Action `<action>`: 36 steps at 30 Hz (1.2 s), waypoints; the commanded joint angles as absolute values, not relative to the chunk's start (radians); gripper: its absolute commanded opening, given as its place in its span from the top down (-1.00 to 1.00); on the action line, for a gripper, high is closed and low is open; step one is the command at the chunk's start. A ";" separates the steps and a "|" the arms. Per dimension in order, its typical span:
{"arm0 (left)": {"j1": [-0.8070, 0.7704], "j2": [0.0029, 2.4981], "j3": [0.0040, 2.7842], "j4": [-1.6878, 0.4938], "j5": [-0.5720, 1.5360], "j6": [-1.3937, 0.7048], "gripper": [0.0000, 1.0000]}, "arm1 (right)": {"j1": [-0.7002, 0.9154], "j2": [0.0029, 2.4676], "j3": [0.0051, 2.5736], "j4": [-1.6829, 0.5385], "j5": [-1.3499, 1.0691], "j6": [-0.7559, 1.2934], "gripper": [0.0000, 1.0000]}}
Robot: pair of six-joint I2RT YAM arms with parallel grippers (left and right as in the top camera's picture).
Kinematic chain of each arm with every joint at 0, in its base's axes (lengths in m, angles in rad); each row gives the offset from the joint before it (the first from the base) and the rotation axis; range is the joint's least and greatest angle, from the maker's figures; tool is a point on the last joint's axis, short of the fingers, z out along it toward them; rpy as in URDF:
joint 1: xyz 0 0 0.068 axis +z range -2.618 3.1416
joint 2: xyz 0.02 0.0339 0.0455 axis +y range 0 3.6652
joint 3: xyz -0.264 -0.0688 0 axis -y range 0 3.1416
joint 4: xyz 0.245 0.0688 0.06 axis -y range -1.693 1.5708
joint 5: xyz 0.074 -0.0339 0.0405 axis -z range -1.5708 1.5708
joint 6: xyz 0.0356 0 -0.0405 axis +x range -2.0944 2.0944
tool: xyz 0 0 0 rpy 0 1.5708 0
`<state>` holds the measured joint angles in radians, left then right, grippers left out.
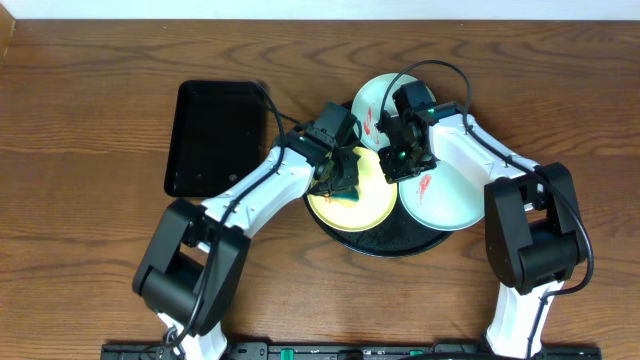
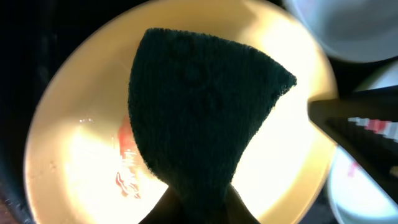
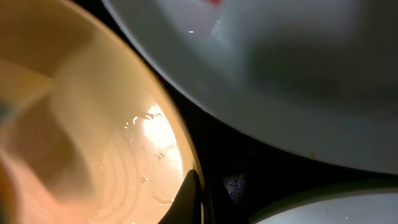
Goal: Clean dirty plates on tray and stack at the side
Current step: 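Hold the yellow plate with the right gripper and scrub it with the sponge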
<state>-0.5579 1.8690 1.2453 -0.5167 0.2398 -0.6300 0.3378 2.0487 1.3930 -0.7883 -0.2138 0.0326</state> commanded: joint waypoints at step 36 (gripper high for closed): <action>-0.552 2.002 1.169 -0.432 -0.050 -0.715 0.82 | 0.340 2.069 1.391 -0.786 -0.181 0.377 0.98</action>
<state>-0.5575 1.9274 1.1885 -0.3969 0.0601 -0.7998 0.3378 2.0502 1.3930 -0.7860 -0.2127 0.3595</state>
